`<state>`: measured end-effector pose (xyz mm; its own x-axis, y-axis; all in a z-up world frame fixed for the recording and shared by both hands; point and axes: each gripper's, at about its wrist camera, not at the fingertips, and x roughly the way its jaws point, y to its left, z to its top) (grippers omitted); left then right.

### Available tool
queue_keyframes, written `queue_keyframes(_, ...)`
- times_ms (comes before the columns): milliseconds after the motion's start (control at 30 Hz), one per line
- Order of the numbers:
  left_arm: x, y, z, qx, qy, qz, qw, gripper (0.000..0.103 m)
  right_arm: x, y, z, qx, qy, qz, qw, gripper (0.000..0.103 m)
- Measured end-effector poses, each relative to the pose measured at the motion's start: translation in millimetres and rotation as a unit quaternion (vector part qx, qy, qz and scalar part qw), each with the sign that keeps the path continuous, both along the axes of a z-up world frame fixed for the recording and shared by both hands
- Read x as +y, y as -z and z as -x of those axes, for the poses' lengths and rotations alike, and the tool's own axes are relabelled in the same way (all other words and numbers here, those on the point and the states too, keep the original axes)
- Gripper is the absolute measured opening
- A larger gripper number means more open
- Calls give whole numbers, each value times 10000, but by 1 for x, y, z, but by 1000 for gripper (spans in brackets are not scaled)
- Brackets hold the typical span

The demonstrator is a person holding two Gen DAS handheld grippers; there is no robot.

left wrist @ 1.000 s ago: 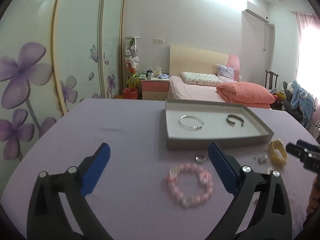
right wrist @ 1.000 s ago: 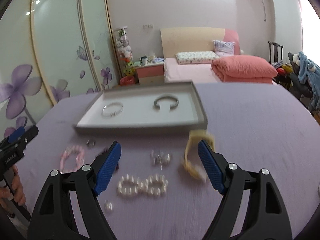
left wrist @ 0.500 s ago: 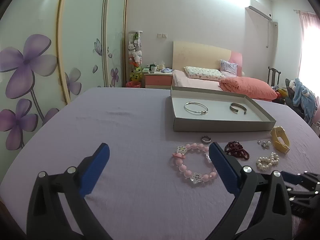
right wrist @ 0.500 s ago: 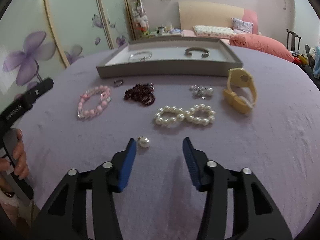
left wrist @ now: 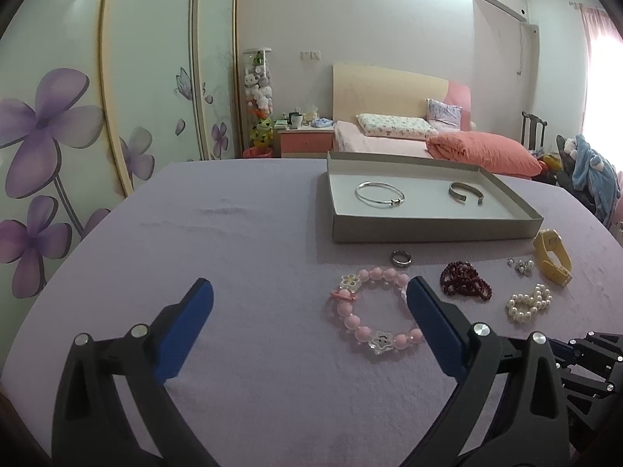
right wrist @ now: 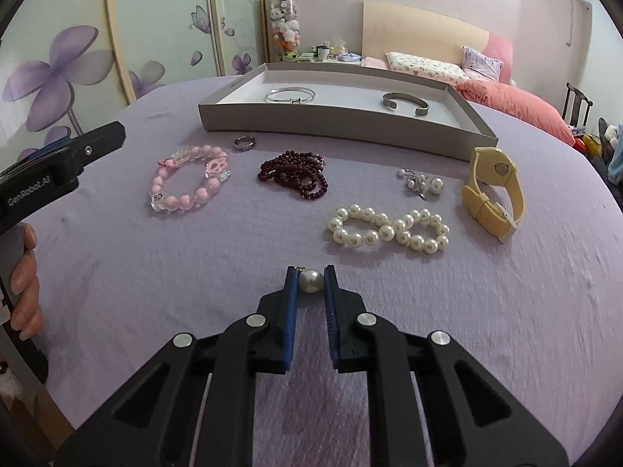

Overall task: Organize jewelry
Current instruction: 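Grasp the pink beaded bracelet with the left tool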

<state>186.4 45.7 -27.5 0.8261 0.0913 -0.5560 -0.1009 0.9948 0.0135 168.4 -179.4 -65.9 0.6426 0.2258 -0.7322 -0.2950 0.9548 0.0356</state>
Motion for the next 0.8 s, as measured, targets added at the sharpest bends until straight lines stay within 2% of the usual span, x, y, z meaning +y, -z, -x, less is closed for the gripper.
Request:
queue_keyframes(133, -9, 4, -8, 244, 113, -82, 9996, 97, -18, -1, -1, 54, 247, 24, 9997, 14)
queue_keyframes(333, -28, 16, -32, 838, 382, -234, 9955, 97, -80, 0, -4, 54, 1147, -45, 9934, 14)
queue_keyframes(467, -28, 26, -47, 1106, 206, -250, 9933, 96, -94, 0, -2, 27, 1272, -94, 9918, 14)
queue_keyframes(533, -24, 30, -50, 1207, 137, -110, 9925, 80, -92, 1, 1, -28, 1232, -21, 9924, 14)
queue_keyframes(600, -17, 33, -54, 1308, 78, 94, 9913, 73, -91, 1, 1, -24, 1183, -55, 9930, 14)
queue_keyframes(633, -14, 35, -57, 1372, 40, 199, 9903, 66, -91, 1, 1, -21, 1167, -68, 9931, 14)
queue_keyframes(700, -11, 39, -61, 1508, 51, 271, 9882, 57, -91, 1, -1, -14, 1151, -86, 9933, 14)
queue_keyframes(800, -14, 43, -64, 1585, 58, 162, 9872, 51, -92, 1, -2, -8, 1131, -111, 9935, 14)
